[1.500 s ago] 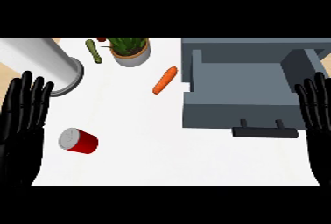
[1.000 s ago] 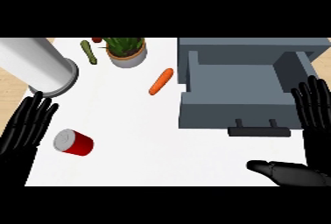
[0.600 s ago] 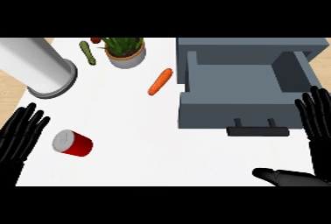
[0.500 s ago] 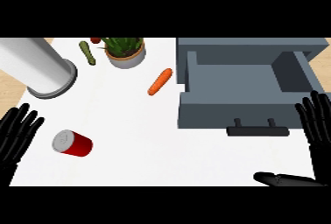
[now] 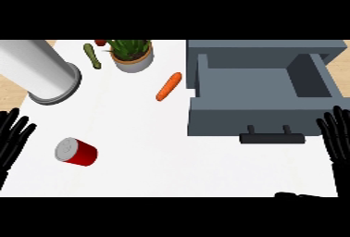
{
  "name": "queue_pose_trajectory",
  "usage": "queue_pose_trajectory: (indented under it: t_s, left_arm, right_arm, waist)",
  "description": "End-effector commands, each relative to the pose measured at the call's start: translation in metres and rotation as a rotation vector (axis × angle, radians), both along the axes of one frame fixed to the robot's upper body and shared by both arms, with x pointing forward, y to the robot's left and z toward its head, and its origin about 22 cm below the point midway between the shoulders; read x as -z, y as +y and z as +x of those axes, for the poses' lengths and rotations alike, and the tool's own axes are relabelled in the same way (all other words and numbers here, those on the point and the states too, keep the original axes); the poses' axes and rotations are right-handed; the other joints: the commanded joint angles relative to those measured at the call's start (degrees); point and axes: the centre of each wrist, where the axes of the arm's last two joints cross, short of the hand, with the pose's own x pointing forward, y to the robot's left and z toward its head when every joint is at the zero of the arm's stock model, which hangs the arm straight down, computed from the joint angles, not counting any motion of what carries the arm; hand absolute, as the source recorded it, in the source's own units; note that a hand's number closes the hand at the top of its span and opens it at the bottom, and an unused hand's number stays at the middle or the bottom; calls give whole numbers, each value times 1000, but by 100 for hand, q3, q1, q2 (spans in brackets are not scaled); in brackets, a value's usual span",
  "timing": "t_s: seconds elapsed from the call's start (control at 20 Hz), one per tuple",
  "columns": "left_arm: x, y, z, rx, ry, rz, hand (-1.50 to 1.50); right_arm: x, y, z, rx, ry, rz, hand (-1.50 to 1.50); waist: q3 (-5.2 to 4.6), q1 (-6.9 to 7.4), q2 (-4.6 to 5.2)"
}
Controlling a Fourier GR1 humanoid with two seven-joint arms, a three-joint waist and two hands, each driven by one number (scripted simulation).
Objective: Pick up the can, place it into the drawer and close the drawer
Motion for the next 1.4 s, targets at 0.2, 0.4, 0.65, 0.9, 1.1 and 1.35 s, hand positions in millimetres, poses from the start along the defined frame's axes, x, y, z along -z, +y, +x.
queue_pose_trajectory:
  t_s: [0.2,0.4,0.65,0.9,1.1,1.35]
  left_arm:
    - [13,6,2,-16,11,9,-150]
    - [34,14,12,-1,49,-6,-150]
    - [52,-5,27,-24,39,6,-150]
    - [68,6,16,-44,62,0,-150]
    - [74,27,35,-75,51,30,-150]
    - [116,21,30,-87,61,15,-150]
  right_arm:
    - [10,-14,0,8,8,-8,-150]
    - [3,-21,-9,23,-2,-4,-150]
    - [11,-20,1,9,8,-12,-150]
    - [1,-15,-4,14,6,-15,-150]
    - [26,-22,-13,18,2,-22,-150]
    - [-2,-22,-7,16,-17,-12,-150]
  waist:
    - [0,6,1]
    - [-1,-1,1]
    - [0,-3,3]
    - [-1,4,0]
    - [0,-8,2]
    - [-1,-4,2]
